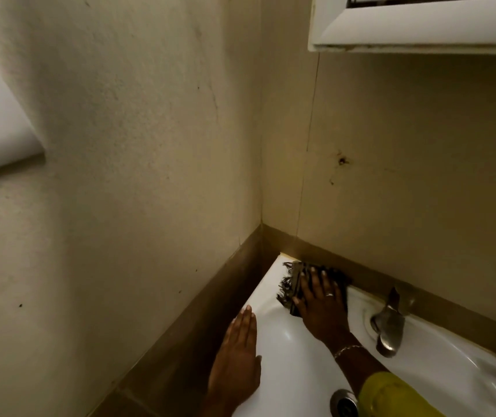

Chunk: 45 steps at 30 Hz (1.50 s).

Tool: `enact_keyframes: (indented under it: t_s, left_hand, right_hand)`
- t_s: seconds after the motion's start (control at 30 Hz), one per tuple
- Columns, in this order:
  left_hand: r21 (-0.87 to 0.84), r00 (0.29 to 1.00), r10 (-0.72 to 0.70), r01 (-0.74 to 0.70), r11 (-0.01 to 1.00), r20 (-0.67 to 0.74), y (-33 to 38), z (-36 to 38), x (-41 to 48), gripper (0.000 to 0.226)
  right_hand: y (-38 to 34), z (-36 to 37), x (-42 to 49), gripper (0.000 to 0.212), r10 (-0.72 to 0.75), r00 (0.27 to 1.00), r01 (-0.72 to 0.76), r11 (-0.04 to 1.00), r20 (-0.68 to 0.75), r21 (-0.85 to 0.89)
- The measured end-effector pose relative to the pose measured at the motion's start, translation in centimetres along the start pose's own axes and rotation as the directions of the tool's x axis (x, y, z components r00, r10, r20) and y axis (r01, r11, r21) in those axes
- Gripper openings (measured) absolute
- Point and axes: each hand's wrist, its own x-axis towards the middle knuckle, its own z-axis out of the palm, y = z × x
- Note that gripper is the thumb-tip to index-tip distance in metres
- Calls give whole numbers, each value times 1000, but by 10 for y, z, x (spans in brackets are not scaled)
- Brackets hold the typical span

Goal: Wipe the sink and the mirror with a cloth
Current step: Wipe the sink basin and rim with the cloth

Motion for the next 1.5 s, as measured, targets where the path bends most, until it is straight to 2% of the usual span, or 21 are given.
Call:
enact_keyframes:
  t_s: [0.17,0.23,0.33,0.47,0.6,0.7,0.8,0.83,0.9,0.93,1.0,1.07,1.27,1.33,1.37,1.43,1.5]
  left_hand:
    - [-26,999,-41,40,999,-6,2,-10,-1,65]
    - [6,996,-70,69,998,62,2,-6,2,70]
    - [11,996,-71,70,997,56,3,0,0,75]
    - [-24,995,-80,81,996,52,2,-5,-1,74]
    - [-12,999,-25,25,1000,-22,-3,-1,0,78]
    - [-17,997,-16,14,1000,-79,-5,4,0,79]
    - [-71,998,-39,42,997,42,-2,4,1,76]
    - [-79,996,-73,77,994,42,1,0,1,74]
    - [-102,995,-98,96,990,-23,4,-7,1,84]
    - [-108,995,-61,52,993,-82,4,-5,2,91]
    - [-209,997,-56,43,977,-53,2,-5,-1,97]
    - [-238,995,-67,48,970,-74,2,-8,-1,99]
    - [-461,974,-201,130,878,-109,0,-5,-4,103]
    - [-516,968,-206,106,850,-140,-1,-2,-6,102]
    - [-526,967,-199,87,846,-160,-1,-1,-7,101]
    - [-530,966,-186,65,845,-177,0,-1,-10,95]
    - [-539,966,-180,54,841,-184,1,-2,-13,91]
  right_hand:
    - [-34,2,2,75,-128,992,128,991,-8,-35]
    - [-48,6,-4,70,-196,980,196,980,12,-17]
    - [-58,10,-11,57,-343,937,344,939,70,2]
    - [-47,7,4,46,-475,878,477,878,50,-30]
    - [-34,-4,34,67,-389,918,391,920,75,-20]
    - [-22,-8,45,72,-341,939,342,938,36,-46]
    - [-23,-5,41,73,-262,965,261,964,-19,-44]
    - [-26,-2,38,73,-230,973,229,973,-22,-35]
    - [-36,3,31,74,-178,984,178,984,-6,-17]
    - [-41,5,27,73,-165,986,165,986,4,-14]
    - [-49,6,21,62,-162,987,162,986,17,-35]
    - [-55,9,15,52,-193,981,193,980,2,-58]
    - [-83,13,-14,47,-187,982,188,981,27,-47]
    - [-89,19,-26,44,-221,975,220,974,-20,-55]
    - [-93,25,-34,46,-245,968,242,968,-52,-61]
    - [-99,33,-52,64,-271,961,269,962,-61,-36]
    - [-104,34,-62,68,-283,956,283,959,-73,-6]
